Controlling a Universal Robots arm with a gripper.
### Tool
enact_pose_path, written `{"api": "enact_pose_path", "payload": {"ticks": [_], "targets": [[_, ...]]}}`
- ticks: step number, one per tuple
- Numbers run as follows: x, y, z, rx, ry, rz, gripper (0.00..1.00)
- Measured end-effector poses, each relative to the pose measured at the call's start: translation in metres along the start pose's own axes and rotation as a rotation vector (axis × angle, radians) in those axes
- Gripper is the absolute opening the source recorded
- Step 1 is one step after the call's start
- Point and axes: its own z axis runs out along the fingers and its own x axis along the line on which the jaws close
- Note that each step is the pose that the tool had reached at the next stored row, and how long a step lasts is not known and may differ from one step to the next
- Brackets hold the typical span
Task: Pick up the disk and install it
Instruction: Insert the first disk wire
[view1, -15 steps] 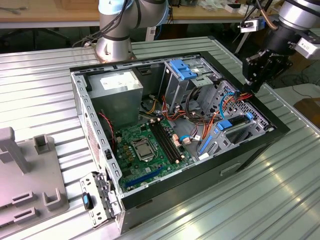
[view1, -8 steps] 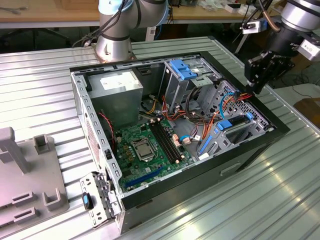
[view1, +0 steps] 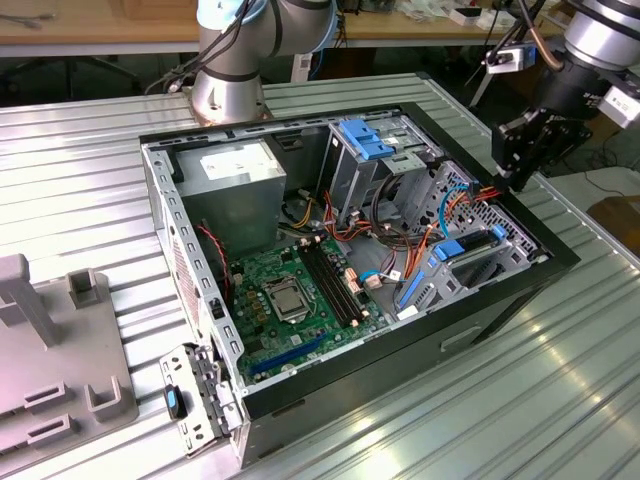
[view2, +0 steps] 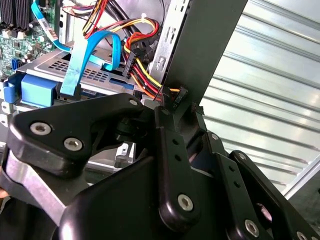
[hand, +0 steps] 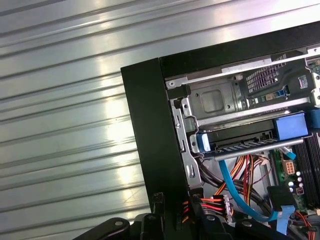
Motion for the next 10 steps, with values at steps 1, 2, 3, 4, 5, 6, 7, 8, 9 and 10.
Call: {"api": "enact_pose_path", "payload": {"ticks": [1,2,3,4,5,6,7,8,9,10], "targets": [[0.0000,0.0000,0.0000,0.0000,0.0000,0.000,0.33],[-0.0001,0.0001,0.0000,0.0000,0.0001,0.000,0.33],[-0.0008,0.0002,0.0003,0.0002,0.0001,0.000,0.33],[-0.0017,0.0004,0.0004,0.0001,0.0003,0.000,0.33],[-0.0021,0.0004,0.0005,0.0001,0.0004,0.000,0.33],[-0.0021,0.0004,0.0006,0.0000,0.0005,0.000,0.33],[-0.0022,0.0001,0.0006,0.0000,0.0005,0.000,0.33],[-0.0024,-0.0008,0.0006,-0.0001,0.0006,0.000,0.33],[-0.0028,-0.0024,0.0007,0.0000,0.0006,0.000,0.33],[-0.0032,-0.0040,0.0008,0.0001,0.0006,0.000,0.33]]}}
